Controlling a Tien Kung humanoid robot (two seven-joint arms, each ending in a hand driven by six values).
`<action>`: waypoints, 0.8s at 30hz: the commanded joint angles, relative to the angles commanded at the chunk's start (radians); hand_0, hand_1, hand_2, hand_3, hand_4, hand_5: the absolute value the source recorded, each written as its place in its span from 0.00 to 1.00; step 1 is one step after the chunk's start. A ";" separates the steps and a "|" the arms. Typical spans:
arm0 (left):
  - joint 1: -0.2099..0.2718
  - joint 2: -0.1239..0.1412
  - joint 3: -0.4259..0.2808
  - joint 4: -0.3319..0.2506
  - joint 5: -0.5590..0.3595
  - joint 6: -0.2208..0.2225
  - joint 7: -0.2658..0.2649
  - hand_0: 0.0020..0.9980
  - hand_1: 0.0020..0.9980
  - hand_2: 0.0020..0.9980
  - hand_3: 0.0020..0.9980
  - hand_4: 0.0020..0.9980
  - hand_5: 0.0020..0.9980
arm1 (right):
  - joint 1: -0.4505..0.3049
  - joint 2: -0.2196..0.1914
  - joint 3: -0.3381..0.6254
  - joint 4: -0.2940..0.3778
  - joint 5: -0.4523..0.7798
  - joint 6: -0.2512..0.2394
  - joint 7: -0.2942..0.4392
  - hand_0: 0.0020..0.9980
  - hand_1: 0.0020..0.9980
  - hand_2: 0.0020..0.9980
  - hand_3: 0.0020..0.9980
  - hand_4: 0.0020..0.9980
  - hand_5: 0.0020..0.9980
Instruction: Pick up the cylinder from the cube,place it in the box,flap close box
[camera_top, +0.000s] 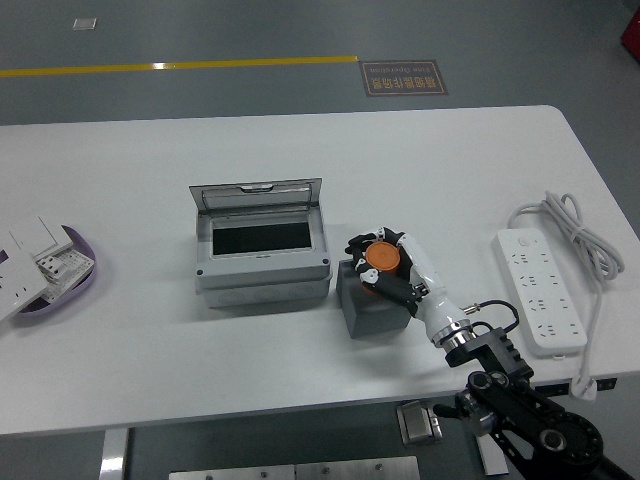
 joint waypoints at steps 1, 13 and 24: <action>0.000 0.000 0.000 0.000 0.000 0.000 0.000 0.60 0.58 0.56 0.60 0.66 0.26 | 0.002 0.000 0.000 0.001 -0.002 -0.004 0.002 0.38 0.42 0.38 0.28 0.00 0.00; 0.001 0.000 -0.005 0.000 0.007 -0.001 0.000 0.60 0.58 0.56 0.60 0.66 0.26 | 0.153 0.042 -0.044 0.024 -0.159 -0.115 -0.065 0.27 0.27 0.25 0.20 0.00 0.00; 0.000 0.005 -0.012 0.000 0.017 -0.002 0.006 0.60 0.58 0.56 0.60 0.66 0.26 | 0.335 0.095 -0.180 -0.014 -0.351 -0.125 -0.219 0.19 0.24 0.23 0.19 0.00 0.00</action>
